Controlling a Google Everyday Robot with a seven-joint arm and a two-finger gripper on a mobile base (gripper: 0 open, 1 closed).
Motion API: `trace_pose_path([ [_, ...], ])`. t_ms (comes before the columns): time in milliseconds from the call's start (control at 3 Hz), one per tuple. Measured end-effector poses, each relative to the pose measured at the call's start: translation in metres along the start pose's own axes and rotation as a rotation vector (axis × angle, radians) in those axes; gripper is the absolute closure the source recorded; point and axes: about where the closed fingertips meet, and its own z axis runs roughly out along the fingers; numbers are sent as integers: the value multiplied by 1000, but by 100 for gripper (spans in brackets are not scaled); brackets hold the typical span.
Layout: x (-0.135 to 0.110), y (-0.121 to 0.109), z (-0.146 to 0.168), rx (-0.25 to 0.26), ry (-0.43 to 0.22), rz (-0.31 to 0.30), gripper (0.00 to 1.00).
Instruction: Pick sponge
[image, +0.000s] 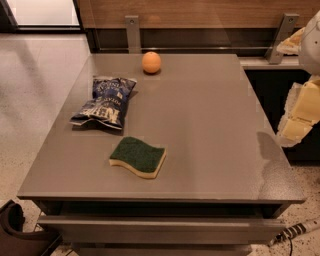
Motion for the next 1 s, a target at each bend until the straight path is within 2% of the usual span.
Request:
trace_pose_path([
  [667, -7, 3, 2, -10, -46, -11, 0],
  [1000, -9, 19, 43, -61, -204, -18, 0],
])
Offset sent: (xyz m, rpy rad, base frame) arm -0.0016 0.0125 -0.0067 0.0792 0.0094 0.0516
